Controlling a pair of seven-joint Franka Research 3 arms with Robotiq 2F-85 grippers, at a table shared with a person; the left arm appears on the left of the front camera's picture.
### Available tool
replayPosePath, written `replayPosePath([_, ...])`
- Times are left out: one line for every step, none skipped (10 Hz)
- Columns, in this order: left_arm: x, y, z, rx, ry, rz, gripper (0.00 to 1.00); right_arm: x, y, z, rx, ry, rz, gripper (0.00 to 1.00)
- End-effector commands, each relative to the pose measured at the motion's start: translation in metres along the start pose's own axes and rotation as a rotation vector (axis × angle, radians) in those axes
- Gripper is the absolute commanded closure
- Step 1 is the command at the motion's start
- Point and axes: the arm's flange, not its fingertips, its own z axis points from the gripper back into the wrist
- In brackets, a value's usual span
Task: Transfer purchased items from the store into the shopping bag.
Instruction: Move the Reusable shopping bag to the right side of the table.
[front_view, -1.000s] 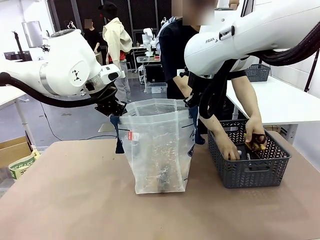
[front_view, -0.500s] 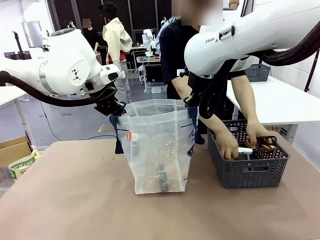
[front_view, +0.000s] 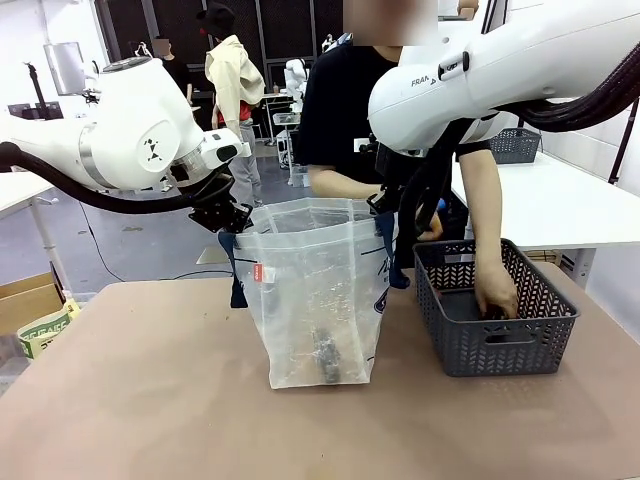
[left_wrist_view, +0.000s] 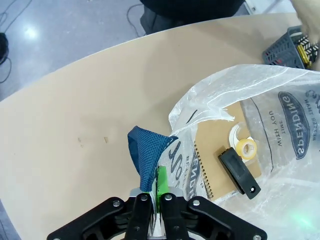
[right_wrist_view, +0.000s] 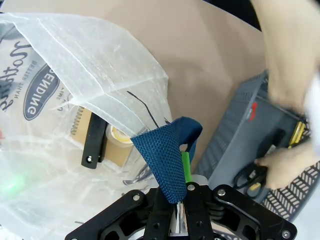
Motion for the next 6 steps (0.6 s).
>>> replayPosePath([0.0001,0.0024,0.0007,0.003,0.000,0.002,1.00,-0.0012,-0.0013,-0.0013,-0.001,0.002,-0.001,1.00])
replayPosePath([0.0001,0.0024,0.0007,0.003,0.000,0.002,1.00,-0.0012,-0.0013,-0.0013,-0.001,0.002,-0.001,1.00])
replayPosePath([0.0001,0.0024,0.0007,0.003,0.000,0.002,1.00,-0.0012,-0.0013,-0.0013,-0.001,0.002,-0.001,1.00])
replayPosePath([0.0001,0.0024,0.0007,0.003,0.000,0.002,1.00,-0.0012,-0.0013,-0.0013,-0.001,0.002,-0.001,1.00])
replayPosePath([0.0001,0.0024,0.0007,0.003,0.000,0.002,1.00,-0.0012,-0.0013,-0.0013,-0.001,0.002,-0.001,1.00])
replayPosePath([0.0001,0.0024,0.0007,0.003,0.000,0.002,1.00,-0.0012,-0.0013,-0.0013,-0.001,0.002,-0.001,1.00])
